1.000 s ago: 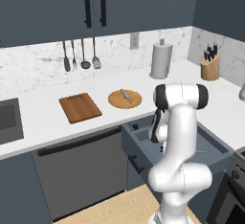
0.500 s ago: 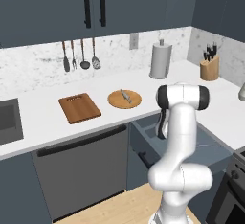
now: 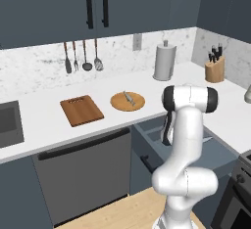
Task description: Pick up the knife from the drawer and place it on the cutting board. Then place the meat from the plate to the cutting board.
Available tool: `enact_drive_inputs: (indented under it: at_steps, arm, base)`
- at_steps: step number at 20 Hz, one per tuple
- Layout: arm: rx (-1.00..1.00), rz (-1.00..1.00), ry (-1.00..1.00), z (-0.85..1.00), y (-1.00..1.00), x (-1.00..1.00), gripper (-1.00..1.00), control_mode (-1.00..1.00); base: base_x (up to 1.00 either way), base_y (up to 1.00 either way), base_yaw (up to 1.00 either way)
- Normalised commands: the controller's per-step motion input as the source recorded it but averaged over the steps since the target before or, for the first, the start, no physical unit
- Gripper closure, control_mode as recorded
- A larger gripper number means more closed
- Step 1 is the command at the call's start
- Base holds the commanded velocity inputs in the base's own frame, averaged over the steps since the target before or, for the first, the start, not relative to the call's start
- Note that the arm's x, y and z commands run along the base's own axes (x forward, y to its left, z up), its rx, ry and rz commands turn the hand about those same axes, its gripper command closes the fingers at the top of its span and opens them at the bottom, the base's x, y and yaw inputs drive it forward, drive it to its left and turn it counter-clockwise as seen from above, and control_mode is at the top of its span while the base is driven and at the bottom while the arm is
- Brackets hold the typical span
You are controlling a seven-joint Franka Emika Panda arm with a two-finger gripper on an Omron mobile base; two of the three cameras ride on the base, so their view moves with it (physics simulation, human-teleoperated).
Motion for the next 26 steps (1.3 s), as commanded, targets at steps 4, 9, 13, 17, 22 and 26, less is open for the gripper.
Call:
enact_drive_inputs:
  at_steps: [4,9,13,17,22,26]
  arm:
    - [0.0,0.0,-0.05,0.06,0.27,-0.47,1.0,-1.0]
    - [0.0,0.0,-0.05,0.34,0.4,-0.24,1.0,-1.0]
    - [0.0,0.0,-0.02,0.45,0.59,-0.12,1.0,-1.0]
    - [0.01,0.0,0.0,0.47,0.56,-0.09,1.0,-1.0]
    - [0.05,0.0,-0.04,0.75,0.33,-0.19,1.0,-1.0]
    - [-0.12,0.0,-0.21,0.98,0.3,-0.3,1.0,-1.0]
  base:
    - [0.0,0.0,0.0]
    - [0.0,0.0,0.0]
    - [0.0,0.0,0.0]
    - [0.0,0.0,0.0]
    - [0.0,0.0,0.0]
    - [0.0,0.0,0.0]
